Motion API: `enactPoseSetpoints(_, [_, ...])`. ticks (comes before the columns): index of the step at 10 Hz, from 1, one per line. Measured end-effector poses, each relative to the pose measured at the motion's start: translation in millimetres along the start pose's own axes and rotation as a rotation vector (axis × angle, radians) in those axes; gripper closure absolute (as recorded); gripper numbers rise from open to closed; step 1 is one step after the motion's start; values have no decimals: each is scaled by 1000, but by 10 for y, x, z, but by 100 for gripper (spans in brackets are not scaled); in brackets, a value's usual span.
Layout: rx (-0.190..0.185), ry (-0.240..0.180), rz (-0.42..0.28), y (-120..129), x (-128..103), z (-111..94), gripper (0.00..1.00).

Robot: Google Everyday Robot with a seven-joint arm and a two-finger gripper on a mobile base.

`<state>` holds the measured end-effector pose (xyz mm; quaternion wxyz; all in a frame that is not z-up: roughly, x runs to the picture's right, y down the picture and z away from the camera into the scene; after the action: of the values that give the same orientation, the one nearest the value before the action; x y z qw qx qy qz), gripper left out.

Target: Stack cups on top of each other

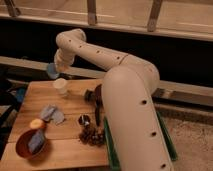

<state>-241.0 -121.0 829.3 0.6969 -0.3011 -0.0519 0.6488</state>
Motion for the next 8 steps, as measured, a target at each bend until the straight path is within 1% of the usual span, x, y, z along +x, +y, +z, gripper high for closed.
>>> enactPoseSetpoints(1, [-5,8,11,-74,30,127,97])
enactPoseSetpoints(2, [-9,18,22,-141,74,251,89])
enactPoseSetpoints(3, [-13,27,34,-212,112,360,78])
enactPoseSetpoints(6, [-12,40,72,-383,127,512,48])
enactPoseSetpoints(7, [-12,43,79,-412,130,544,42])
enactPoseSetpoints(8, [-11,48,87,-447,136,581,39])
